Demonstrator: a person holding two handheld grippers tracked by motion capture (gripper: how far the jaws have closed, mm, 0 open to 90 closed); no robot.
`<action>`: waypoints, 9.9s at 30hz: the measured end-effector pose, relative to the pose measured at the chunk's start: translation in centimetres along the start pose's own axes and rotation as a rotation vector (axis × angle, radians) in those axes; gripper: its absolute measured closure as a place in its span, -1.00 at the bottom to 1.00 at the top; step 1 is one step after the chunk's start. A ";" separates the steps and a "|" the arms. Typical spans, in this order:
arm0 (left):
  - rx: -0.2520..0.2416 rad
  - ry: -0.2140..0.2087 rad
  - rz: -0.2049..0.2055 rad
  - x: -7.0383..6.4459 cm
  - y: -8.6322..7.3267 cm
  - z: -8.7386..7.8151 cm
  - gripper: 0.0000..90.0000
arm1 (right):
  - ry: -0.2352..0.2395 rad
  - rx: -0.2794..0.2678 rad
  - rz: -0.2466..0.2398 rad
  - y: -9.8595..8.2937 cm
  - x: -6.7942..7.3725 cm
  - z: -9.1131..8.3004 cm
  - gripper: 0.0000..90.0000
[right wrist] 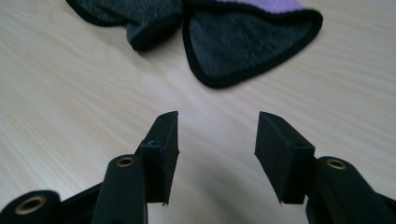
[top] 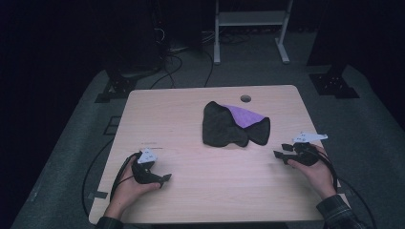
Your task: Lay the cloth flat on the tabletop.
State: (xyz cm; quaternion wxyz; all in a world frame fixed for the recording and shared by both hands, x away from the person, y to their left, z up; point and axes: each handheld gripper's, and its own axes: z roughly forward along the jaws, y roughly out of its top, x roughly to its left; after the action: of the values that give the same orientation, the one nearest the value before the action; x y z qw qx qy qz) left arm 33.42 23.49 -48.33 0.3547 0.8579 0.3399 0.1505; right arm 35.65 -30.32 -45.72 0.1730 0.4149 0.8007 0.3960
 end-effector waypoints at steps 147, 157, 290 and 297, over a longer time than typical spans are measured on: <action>-0.109 -0.152 0.003 -2.8 1.1 -1.2 -0.59 | 0.126 0.122 -0.134 0.4 0.9 3.5 0.16; -0.129 -0.193 0.041 -5.1 2.4 -0.9 -0.61 | 0.110 0.131 -0.151 0.5 1.2 3.3 0.69; -0.168 -0.272 -0.132 -2.9 1.3 -5.4 0.86 | 0.210 -0.051 -0.064 -1.9 3.2 -5.6 0.89; -0.078 -0.295 -0.112 -5.2 -1.0 -5.7 0.86 | 0.230 -0.004 -0.083 -4.2 4.8 -7.1 0.89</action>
State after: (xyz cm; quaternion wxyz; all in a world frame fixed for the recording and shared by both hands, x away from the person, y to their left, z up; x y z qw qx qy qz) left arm 26.35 23.28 -45.13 0.4417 0.8359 0.3253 0.0159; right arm 26.28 -31.43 -44.29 0.0972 0.3329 0.8310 0.4350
